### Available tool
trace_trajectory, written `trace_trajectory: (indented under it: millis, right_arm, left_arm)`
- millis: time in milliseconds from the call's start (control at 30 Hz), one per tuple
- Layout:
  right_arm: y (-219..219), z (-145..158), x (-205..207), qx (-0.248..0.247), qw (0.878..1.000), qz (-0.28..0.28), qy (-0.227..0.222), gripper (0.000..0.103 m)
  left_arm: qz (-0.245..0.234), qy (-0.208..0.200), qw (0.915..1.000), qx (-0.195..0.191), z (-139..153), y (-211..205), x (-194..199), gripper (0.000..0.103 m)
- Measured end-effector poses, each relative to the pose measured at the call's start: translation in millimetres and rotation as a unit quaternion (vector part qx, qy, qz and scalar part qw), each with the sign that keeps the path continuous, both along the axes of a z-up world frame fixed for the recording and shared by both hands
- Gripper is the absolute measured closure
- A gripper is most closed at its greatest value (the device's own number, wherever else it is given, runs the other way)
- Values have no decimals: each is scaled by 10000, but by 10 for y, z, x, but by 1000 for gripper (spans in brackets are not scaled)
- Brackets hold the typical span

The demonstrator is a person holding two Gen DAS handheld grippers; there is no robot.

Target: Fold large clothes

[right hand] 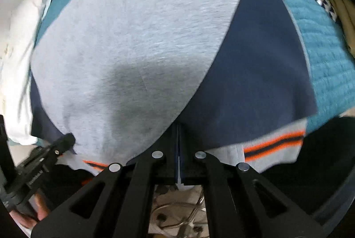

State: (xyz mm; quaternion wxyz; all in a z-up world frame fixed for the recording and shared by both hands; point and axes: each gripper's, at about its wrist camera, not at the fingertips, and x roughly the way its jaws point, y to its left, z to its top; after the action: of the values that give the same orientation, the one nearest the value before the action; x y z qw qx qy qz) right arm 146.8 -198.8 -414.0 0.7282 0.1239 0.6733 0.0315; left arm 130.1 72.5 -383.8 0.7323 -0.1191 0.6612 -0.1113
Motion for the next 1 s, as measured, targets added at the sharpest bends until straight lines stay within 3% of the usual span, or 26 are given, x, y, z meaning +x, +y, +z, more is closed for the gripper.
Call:
trace_trajectory:
  millis: [67,167,300,433,467,600,800,1000]
  right_arm:
    - [-41,61,-53,-106,9999,35,97,98]
    - [-78,-68,-75,-205,9997,112,75,103]
    - [-185,-147,-51,49,9998,-136,141,103]
    - [-201,-52,-94,-14,9999,-55,132,102]
    - [-201,-28,-119,27,9999,-64,150,97]
    - [-142,94,-179,313,9994,-116,55,97]
    - [-132,521,119,536,9958,-62,-741,97]
    - [34,805,705,607,9836,-271,-1675,97]
  left_arm:
    - [-13,7,10000,-6,52,40,-19,99]
    - [-42,22,10000,26,-77,50,-26,99]
    - [342,232,9984,-398,-139,209,0,101]
    - [204,137,9993,-268,-49,267,-77,101]
    - [188,110,9995,-237,-14,245,-95,101]
    - [11,8,9999,-139,90,99,-137,100]
    - [-92,-648,9976,-248,446,-52,164,100]
    - [239,-1396,9899,-87,566,-157,757,100]
